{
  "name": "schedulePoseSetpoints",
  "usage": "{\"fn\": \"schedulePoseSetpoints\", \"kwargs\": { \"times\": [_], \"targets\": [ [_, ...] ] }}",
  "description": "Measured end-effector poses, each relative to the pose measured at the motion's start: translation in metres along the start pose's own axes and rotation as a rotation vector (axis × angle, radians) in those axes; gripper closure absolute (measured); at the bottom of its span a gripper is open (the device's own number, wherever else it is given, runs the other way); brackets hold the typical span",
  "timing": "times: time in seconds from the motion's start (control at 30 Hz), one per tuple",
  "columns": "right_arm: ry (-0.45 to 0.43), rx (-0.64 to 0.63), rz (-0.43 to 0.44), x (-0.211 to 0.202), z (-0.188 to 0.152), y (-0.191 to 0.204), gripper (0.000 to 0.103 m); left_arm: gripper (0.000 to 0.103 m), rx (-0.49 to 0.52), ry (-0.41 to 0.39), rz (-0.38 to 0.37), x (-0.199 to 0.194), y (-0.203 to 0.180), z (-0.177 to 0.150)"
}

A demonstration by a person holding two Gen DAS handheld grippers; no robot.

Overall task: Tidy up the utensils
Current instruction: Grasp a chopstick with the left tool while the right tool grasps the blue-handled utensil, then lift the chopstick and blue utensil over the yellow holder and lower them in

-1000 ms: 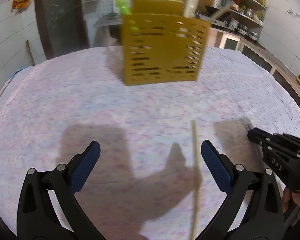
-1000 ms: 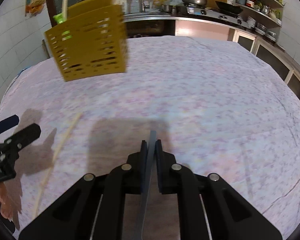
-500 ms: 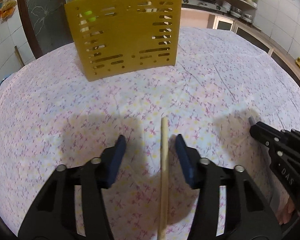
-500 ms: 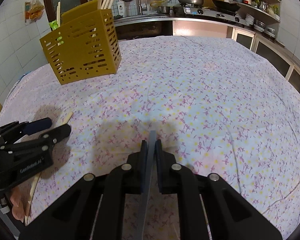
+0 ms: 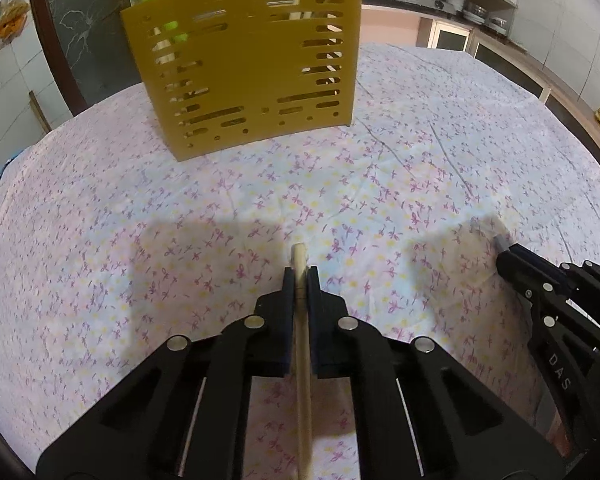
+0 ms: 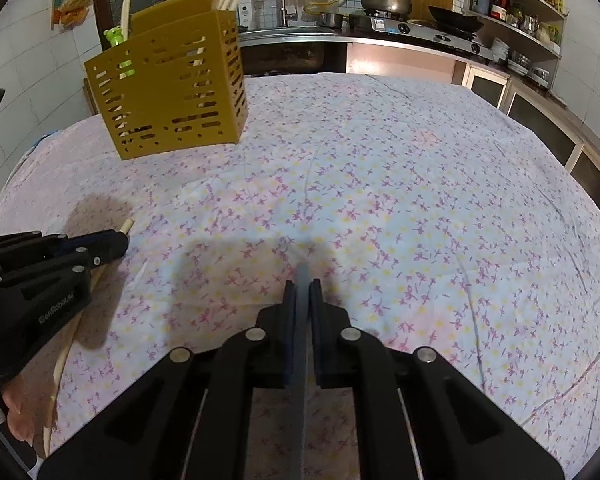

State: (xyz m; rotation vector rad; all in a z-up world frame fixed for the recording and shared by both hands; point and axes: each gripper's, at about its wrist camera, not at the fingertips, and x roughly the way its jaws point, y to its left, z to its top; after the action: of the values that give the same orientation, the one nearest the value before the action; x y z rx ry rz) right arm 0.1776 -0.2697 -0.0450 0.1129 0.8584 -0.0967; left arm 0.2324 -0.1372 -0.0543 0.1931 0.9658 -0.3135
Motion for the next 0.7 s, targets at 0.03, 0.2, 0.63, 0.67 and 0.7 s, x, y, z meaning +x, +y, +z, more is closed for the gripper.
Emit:
{"fn": "schedulePoseSetpoints", "kwargs": {
  "times": [0.03, 0.2, 0.63, 0.67, 0.7],
  "targets": [
    [-0.001, -0.004, 0.001, 0.0, 0.0, 0.002, 0.096, 0.098, -0.003, -0.001, 0.001, -0.001, 0.002, -0.001],
    [-0.023, -0.001, 0.022, -0.007, 0.002, 0.007, 0.096, 0.098, -0.044, -0.013, -0.002, -0.01, 0.02, -0.005],
    [-0.19, 0.062, 0.07, -0.047, 0.01, 0.005, 0.096, 0.098, -0.109, -0.205, -0.02, -0.077, 0.044, -0.009],
    [-0.211, 0.065, 0.071, -0.052, 0.011, 0.005, 0.096, 0.098, -0.116, -0.229, -0.025, -0.084, 0.047, -0.008],
    [-0.227, 0.068, 0.075, -0.056, 0.011, 0.004, 0.096, 0.098, -0.121, -0.245, -0.028, -0.089, 0.048, -0.008]
  ]
}}
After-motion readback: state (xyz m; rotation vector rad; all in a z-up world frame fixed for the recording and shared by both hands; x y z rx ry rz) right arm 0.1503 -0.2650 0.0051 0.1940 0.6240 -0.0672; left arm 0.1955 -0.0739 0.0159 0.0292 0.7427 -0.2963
